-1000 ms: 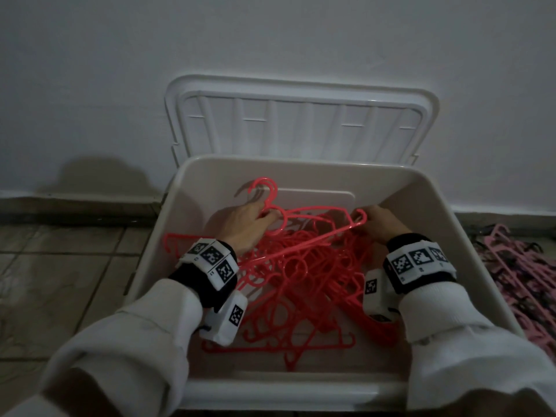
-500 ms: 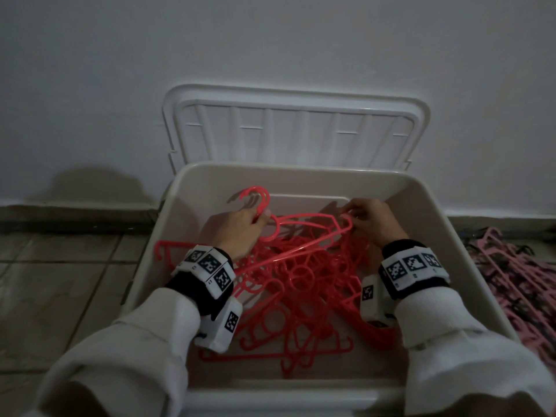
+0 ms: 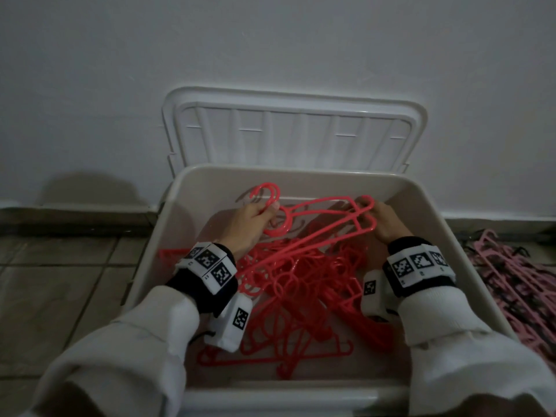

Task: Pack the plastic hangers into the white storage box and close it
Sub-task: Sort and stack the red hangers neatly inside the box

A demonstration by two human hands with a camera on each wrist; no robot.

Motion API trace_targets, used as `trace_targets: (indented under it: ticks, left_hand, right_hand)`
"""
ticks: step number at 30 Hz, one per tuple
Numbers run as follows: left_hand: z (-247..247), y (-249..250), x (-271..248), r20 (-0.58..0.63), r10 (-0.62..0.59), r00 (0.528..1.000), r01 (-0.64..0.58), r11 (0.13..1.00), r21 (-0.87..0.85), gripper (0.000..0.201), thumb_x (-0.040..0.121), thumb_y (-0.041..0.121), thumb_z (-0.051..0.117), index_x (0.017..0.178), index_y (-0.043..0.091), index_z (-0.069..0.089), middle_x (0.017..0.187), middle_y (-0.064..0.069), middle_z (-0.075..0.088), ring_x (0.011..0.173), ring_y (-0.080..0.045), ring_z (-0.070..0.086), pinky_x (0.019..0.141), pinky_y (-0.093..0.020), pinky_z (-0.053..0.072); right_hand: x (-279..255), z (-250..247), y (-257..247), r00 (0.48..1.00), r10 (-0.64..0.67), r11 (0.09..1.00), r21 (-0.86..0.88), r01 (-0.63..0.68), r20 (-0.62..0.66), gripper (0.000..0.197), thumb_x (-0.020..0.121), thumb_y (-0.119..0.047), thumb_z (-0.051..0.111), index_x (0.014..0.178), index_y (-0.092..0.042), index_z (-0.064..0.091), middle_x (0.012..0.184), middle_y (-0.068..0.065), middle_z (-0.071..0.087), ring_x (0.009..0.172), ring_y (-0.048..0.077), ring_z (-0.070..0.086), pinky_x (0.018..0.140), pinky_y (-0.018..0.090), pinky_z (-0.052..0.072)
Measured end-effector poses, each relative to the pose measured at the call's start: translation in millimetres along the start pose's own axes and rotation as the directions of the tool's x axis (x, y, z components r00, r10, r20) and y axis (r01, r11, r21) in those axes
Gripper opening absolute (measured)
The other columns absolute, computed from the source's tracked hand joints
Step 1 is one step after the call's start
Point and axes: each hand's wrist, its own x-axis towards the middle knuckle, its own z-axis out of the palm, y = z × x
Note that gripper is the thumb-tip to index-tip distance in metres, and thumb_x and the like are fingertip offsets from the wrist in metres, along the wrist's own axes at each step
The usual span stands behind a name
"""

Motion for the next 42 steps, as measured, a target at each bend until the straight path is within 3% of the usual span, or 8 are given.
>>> trace_targets:
  ticks: [3,7,10,15,22,29,36,42]
  left_hand:
    - [1.7,-3.8,5.7,-0.053,0.038,0.998,-0.041,0.997,-0.063,0.036,0.098,0.031,0.043,0.074,0.011,0.06,0.07,0.006,0.056,0.063,-0.003,0.049,0.055,-0.003,0.036]
    - [2.6,-10.8,7.3,0.004,0.111,0.994,-0.111,0.994,0.003,0.037,0.098,0.034,0.043,0.087,0.009,0.068,0.086,-0.003,0.062,0.079,-0.016,0.058,0.065,-0.019,0.038]
    - [4.0,-12.9,3.7,0.031,0.155,0.988,-0.157,0.984,0.087,0.03,0.096,0.035,0.048,0.094,0.013,0.068,0.082,0.001,0.064,0.074,-0.012,0.056,0.06,-0.017,0.036]
    - [13.6,-14.5,4.4,0.11,0.18,0.977,-0.184,0.983,0.021,0.029,0.096,0.034,0.048,0.093,0.012,0.066,0.078,0.005,0.063,0.074,-0.013,0.059,0.073,-0.031,0.044]
    - [16.6,-18.3,3.7,0.148,0.192,0.97,-0.188,0.981,-0.043,0.031,0.096,0.033,0.048,0.08,0.013,0.066,0.068,0.009,0.057,0.061,-0.008,0.051,0.063,-0.024,0.038]
    - [16.6,-14.1,3.5,0.116,0.144,0.983,-0.129,0.983,-0.127,0.037,0.094,0.036,0.049,0.062,0.02,0.056,0.048,0.012,0.045,0.042,-0.003,0.038,0.047,-0.016,0.03]
    - [12.3,-3.2,3.4,0.158,0.21,0.965,-0.158,0.945,-0.288,0.02,0.096,0.018,0.049,0.081,0.012,0.061,0.053,0.008,0.055,0.042,-0.008,0.043,0.044,-0.016,0.034]
    - [4.9,3.4,4.9,0.114,0.215,0.97,-0.166,0.927,-0.336,0.027,0.097,0.019,0.046,0.075,0.012,0.059,0.049,0.002,0.052,0.035,-0.002,0.036,0.039,-0.012,0.029]
  right_hand:
    - [-0.9,-2.6,-12.5,0.998,0.059,0.892,0.449,-0.05,-0.006,0.041,0.101,-0.025,0.032,0.09,-0.003,0.064,0.075,0.008,0.067,0.058,0.004,0.065,0.068,0.023,0.053]
    - [-1.8,-7.3,-32.3,0.989,0.108,0.827,0.544,-0.144,0.097,0.062,0.099,-0.047,0.013,0.082,-0.012,0.061,0.061,-0.002,0.068,0.056,0.01,0.064,0.057,0.02,0.049]
    - [-3.2,-12.7,-35.4,0.981,0.095,0.897,0.413,-0.158,0.168,0.057,0.098,-0.048,0.017,0.09,-0.015,0.062,0.081,0.005,0.069,0.067,0.012,0.062,0.066,0.022,0.041]
    - [-4.7,7.6,-31.9,0.955,-0.108,0.991,-0.047,0.126,0.277,0.013,0.086,-0.026,0.064,0.092,-0.015,0.064,0.091,0.004,0.067,0.082,0.01,0.061,0.079,0.021,0.045]
    - [-2.8,35.1,-39.4,0.862,-0.232,0.91,-0.213,0.356,0.451,0.023,0.093,-0.033,0.051,0.07,-0.033,0.05,0.066,-0.012,0.053,0.062,0.002,0.05,0.065,0.021,0.039]
    - [-6.2,35.2,-42.3,0.864,-0.332,0.867,-0.238,0.437,0.377,0.028,0.09,-0.042,0.054,0.063,-0.041,0.045,0.057,-0.011,0.049,0.055,0.007,0.046,0.059,0.022,0.033]
    - [-11.4,17.9,-53.6,0.918,-0.346,0.846,-0.359,0.395,0.194,0.027,0.089,-0.05,0.052,0.07,-0.03,0.051,0.062,-0.005,0.055,0.063,0.017,0.051,0.063,0.031,0.039]
    - [-12.9,24.3,-55.9,0.874,-0.486,0.767,-0.474,0.433,0.012,0.054,0.078,-0.065,0.027,0.078,-0.022,0.06,0.062,-0.003,0.06,0.063,0.019,0.057,0.067,0.031,0.039]
